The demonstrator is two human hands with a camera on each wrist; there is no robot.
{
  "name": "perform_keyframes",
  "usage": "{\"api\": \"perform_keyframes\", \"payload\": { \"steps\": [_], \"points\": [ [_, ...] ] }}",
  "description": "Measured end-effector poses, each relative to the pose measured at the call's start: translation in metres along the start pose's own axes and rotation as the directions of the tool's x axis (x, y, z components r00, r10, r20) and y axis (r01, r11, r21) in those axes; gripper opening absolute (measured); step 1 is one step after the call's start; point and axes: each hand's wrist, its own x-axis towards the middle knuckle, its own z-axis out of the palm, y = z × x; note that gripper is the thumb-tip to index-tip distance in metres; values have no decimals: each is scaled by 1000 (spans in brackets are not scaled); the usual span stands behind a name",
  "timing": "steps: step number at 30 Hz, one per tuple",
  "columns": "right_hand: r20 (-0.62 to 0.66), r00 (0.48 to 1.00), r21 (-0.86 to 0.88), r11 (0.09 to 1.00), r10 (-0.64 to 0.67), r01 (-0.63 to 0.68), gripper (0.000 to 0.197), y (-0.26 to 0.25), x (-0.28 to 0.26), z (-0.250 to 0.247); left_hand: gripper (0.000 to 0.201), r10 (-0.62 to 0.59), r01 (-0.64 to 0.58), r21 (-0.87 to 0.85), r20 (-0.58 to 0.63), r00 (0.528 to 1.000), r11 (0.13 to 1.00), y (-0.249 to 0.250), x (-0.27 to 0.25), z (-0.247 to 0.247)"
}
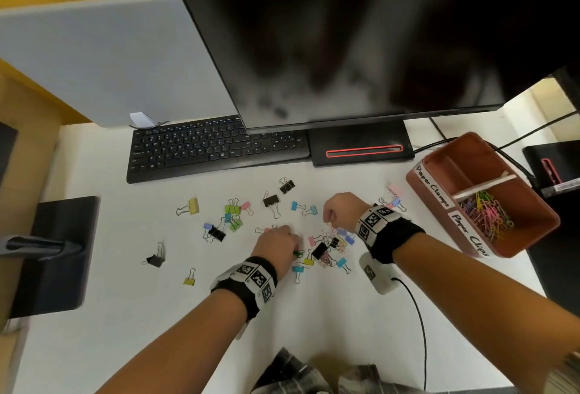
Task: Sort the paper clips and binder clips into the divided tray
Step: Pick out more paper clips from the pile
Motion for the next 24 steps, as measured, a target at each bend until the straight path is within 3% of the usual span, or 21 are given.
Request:
{"api": "perform_keyframes", "payload": {
  "steps": [4, 9, 12, 24],
  "points": [
    [-56, 998, 25, 999, -43, 45, 26, 7, -3, -8, 14, -6, 7, -16, 36, 999, 1000, -1, 1, 2],
    [81, 987, -92, 985, -137, 144, 29, 8, 0, 5, 17, -6, 8, -63, 46, 999, 998, -1, 4, 1],
    [81, 983, -138, 975, -167, 177, 30, 13, -6, 10, 18, -9, 13, -71, 56, 998, 997, -2, 5, 2],
    [99, 992, -294, 951, -72, 98, 36, 18, -15, 17, 27, -50, 50, 6, 115, 992, 999, 7, 4, 2]
  ]
}}
